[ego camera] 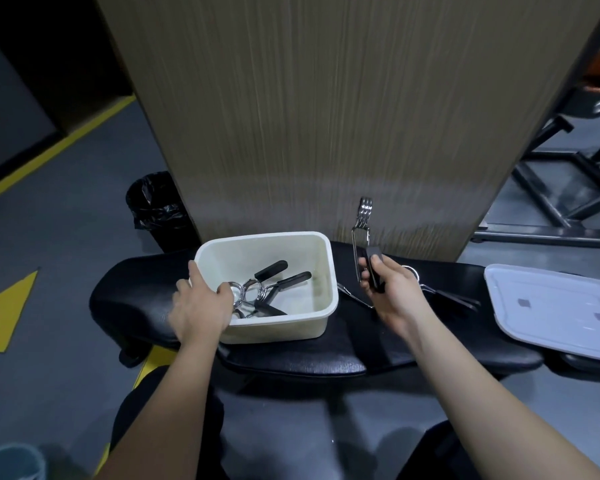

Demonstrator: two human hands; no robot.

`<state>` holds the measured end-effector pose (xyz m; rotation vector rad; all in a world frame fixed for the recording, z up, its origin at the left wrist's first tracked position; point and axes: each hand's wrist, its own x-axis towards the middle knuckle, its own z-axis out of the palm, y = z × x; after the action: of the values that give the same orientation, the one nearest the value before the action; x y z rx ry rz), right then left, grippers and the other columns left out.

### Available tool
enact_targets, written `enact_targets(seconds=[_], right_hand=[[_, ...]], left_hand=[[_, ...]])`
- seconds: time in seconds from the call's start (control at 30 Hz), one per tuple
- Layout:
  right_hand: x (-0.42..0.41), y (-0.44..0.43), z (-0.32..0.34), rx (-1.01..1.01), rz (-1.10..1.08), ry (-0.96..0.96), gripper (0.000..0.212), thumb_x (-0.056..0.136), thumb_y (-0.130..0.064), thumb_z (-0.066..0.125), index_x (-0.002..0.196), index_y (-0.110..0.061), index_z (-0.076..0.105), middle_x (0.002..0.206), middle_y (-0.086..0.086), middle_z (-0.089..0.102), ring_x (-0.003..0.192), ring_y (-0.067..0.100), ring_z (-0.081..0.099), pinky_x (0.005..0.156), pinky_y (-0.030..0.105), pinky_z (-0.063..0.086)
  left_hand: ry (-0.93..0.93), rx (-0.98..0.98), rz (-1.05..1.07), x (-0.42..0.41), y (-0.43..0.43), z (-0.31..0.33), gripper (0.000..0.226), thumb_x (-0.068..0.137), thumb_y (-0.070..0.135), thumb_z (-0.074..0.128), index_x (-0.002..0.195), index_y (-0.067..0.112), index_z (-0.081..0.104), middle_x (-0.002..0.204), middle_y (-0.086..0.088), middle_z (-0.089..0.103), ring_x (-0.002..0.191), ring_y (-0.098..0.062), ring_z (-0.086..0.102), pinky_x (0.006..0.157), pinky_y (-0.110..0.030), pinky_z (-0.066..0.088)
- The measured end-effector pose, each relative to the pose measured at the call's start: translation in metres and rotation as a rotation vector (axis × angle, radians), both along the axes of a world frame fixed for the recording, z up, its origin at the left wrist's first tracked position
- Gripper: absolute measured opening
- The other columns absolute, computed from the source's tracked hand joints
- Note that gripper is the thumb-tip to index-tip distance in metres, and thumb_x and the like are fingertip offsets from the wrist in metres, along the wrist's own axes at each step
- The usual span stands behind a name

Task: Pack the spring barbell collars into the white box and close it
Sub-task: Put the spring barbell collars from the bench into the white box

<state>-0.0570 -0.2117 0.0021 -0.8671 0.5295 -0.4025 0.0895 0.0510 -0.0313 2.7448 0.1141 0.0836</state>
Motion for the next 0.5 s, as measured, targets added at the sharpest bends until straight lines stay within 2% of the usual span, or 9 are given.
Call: enact_targets(seconds=[0.07,0.13,0.23,0.33,0.4,0.5], right_hand=[[0.001,0.006,0.005,-0.086,0.040,0.003,0.017,0.102,-0.010,0.051,0.095,-0.010,0.067,0.090,0.006,0.067,0.067,0.011,0.053,0.061,0.020,0.047],[0.001,0.013,0.008,-0.269,0.086,0.029,0.015,0.101,-0.011,0.053,0.099,-0.013,0.068,0.090,0.006,0.068,0.067,0.011,0.053,0.061,0.022,0.049],[0.006,0.021,0.013,-0.779,0.189,0.116,0.018,0.099,-0.011,0.056,0.105,-0.021,0.070,0.091,0.001,0.073,0.068,0.008,0.061,0.070,0.027,0.053],[0.016,0.035,0.015,-1.279,0.293,0.189,0.023,0.095,-0.014,0.063,0.116,-0.018,0.071,0.100,-0.005,0.074,0.091,0.013,0.068,0.083,0.019,0.046],[0.028,0.051,0.016,-1.426,0.375,0.205,0.025,0.094,-0.016,0.063,0.119,-0.017,0.071,0.112,-0.002,0.074,0.104,0.017,0.065,0.081,0.014,0.038],[0.056,0.077,0.004,-1.489,0.569,0.283,0.025,0.095,-0.016,0.059,0.116,-0.023,0.071,0.113,0.001,0.074,0.106,0.024,0.064,0.080,0.024,0.043]], left_hand=[[0.000,-0.007,0.004,-0.001,0.000,0.001,0.075,0.090,0.046,0.044,0.156,0.024,0.016,0.134,-0.017,0.049,0.118,-0.037,0.050,0.085,-0.048,0.044],[-0.005,-0.019,0.002,-0.002,0.001,0.001,0.073,0.089,0.045,0.044,0.155,0.024,0.018,0.132,-0.017,0.050,0.117,-0.037,0.050,0.084,-0.047,0.044],[-0.006,-0.027,0.005,-0.002,0.000,0.002,0.072,0.090,0.044,0.042,0.155,0.024,0.019,0.131,-0.016,0.051,0.115,-0.035,0.051,0.082,-0.046,0.043],[-0.004,-0.036,0.010,0.000,-0.001,0.002,0.069,0.093,0.045,0.036,0.156,0.024,0.018,0.134,-0.015,0.051,0.117,-0.034,0.051,0.083,-0.046,0.042],[-0.003,-0.048,0.017,0.001,-0.001,0.002,0.067,0.094,0.044,0.031,0.157,0.024,0.018,0.134,-0.015,0.051,0.117,-0.033,0.051,0.085,-0.046,0.042],[-0.014,-0.068,0.016,0.001,0.000,0.003,0.064,0.095,0.043,0.028,0.156,0.024,0.019,0.132,-0.015,0.051,0.115,-0.033,0.052,0.084,-0.046,0.041]])
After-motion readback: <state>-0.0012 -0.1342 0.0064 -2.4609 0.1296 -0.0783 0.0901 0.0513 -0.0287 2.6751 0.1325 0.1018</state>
